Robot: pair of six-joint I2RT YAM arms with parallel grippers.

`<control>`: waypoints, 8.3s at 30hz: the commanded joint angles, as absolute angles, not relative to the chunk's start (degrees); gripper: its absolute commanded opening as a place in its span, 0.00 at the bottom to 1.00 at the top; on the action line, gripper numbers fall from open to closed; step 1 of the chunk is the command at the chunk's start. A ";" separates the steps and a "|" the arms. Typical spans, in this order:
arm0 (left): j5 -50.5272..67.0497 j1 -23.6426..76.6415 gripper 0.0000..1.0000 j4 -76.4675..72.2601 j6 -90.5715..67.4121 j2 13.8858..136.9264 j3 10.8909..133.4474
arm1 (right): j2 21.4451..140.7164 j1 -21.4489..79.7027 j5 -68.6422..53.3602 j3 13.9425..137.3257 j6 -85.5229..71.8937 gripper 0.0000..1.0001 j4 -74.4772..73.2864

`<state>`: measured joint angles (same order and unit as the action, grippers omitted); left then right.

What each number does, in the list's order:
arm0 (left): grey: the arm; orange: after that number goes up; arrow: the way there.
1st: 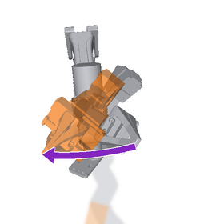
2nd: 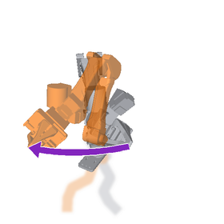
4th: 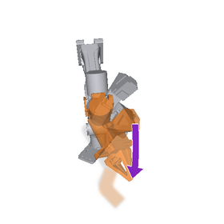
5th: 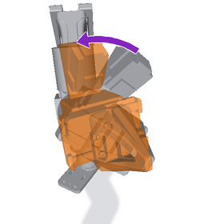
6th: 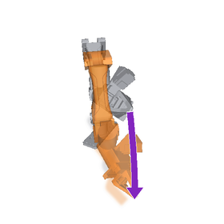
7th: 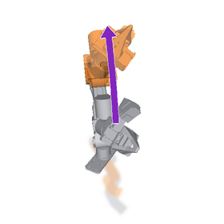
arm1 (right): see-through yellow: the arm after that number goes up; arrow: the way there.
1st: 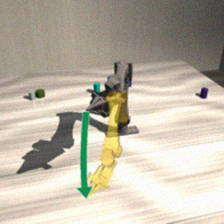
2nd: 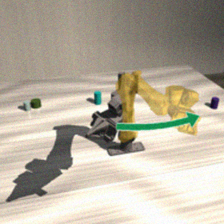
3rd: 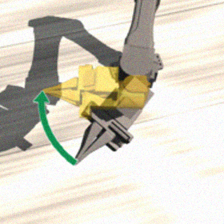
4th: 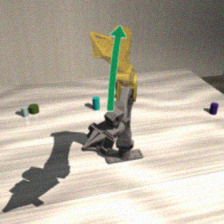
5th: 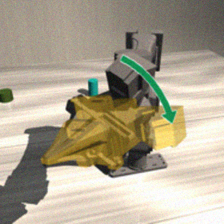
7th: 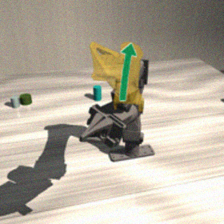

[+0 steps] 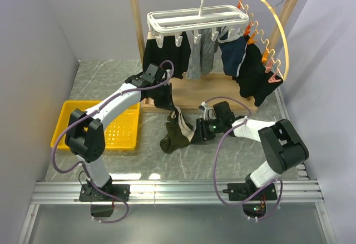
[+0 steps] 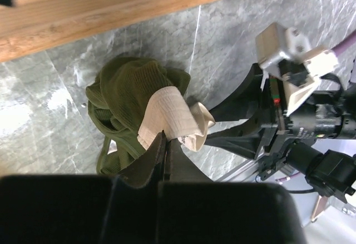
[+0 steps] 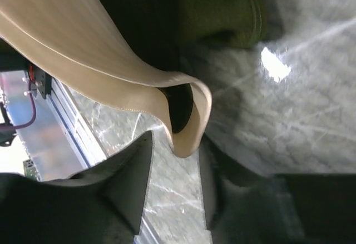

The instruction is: Clip the underwear to the hanger

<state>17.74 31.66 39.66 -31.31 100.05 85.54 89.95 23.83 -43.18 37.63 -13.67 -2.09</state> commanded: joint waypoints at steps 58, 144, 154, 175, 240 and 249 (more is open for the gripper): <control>33.40 30.06 0.10 50.72 22.78 106.07 87.63 | 74.87 12.30 -25.67 52.38 41.31 0.00 -36.21; 28.99 29.00 0.00 27.15 19.15 59.25 57.39 | 48.17 14.84 -25.14 62.67 44.56 0.00 -53.43; 39.62 29.27 0.00 42.07 23.12 45.44 58.87 | 38.50 21.18 -31.63 63.97 52.46 0.00 -68.19; 28.48 29.01 0.00 31.92 9.32 90.43 65.66 | 77.86 20.83 -28.22 50.98 42.28 0.00 -34.29; 28.92 19.69 0.69 -24.87 -14.24 71.80 71.19 | 74.44 30.84 -21.10 92.98 -8.35 0.69 -0.18; 26.63 21.00 0.62 -28.56 -12.39 75.32 72.86 | 81.29 35.41 -16.97 100.37 -15.11 0.63 1.48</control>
<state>28.12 20.51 -23.35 -13.34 75.35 71.57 80.03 34.02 -19.84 97.36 -11.42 -2.37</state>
